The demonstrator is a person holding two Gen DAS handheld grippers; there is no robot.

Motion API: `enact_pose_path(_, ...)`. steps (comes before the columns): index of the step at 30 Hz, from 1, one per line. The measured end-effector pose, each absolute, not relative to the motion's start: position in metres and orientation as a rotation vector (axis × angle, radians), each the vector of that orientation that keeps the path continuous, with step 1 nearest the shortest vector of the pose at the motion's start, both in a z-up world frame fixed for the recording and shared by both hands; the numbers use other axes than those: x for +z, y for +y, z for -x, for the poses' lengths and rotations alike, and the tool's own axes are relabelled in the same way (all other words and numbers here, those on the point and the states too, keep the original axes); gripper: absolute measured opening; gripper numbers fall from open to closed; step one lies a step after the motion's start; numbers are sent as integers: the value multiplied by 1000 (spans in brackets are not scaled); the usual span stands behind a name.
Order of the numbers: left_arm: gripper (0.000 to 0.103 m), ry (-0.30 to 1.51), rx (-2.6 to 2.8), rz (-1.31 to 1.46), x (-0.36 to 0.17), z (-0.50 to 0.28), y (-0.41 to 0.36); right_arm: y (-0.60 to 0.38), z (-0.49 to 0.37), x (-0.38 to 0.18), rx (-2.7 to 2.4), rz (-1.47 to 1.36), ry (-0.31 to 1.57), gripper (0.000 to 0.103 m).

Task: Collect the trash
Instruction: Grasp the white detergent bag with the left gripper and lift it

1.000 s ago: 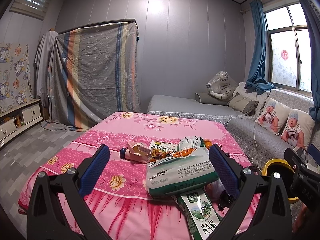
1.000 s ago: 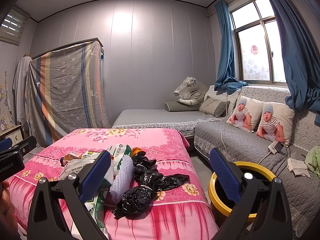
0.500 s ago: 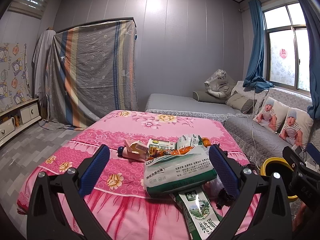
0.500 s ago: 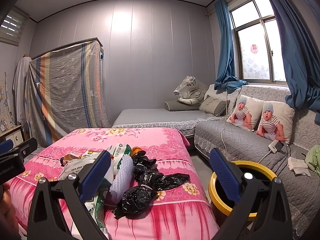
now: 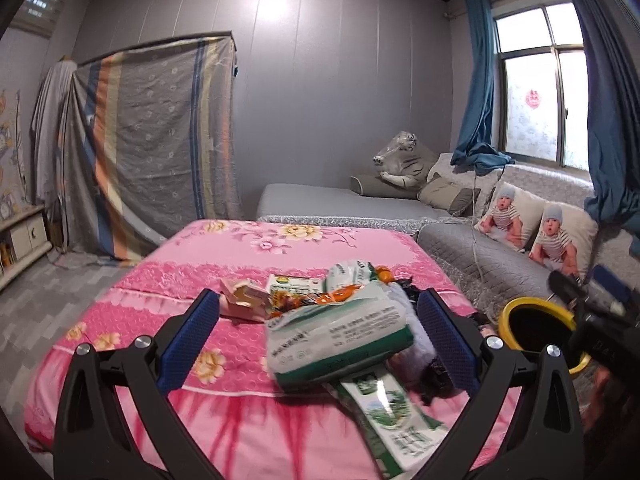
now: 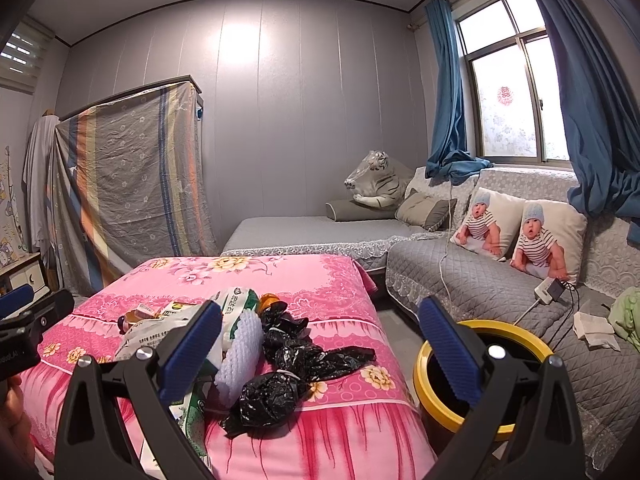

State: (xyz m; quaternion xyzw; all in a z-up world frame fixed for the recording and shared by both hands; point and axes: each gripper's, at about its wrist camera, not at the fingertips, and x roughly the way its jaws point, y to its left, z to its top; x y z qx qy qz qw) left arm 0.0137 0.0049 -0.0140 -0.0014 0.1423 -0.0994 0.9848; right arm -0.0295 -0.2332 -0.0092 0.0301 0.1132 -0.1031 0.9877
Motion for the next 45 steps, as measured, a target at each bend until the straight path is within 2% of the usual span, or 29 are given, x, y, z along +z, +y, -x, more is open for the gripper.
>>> enact_pose_path(7,95,336,-343,-186,-33,-38,13,-242,26,-11,-223,-87,237,95)
enact_pose_path(10,95,362,-425,-312,-47,-51,0,-244,22,-14,-218,-95,256,95)
enact_pose_path(27,95,501,-651,-574,-78,-133,-73,-265,1,-32,-246,-132,330,95)
enact_pose_path(39,95,612,-717,-632,-94,-188,-86,-283,-11,-44,-273,-180,370,95)
enact_pose_path(45,95,751,-790,-566,-113,-226,-82,-288,-20,-50,-288,-183,391,95)
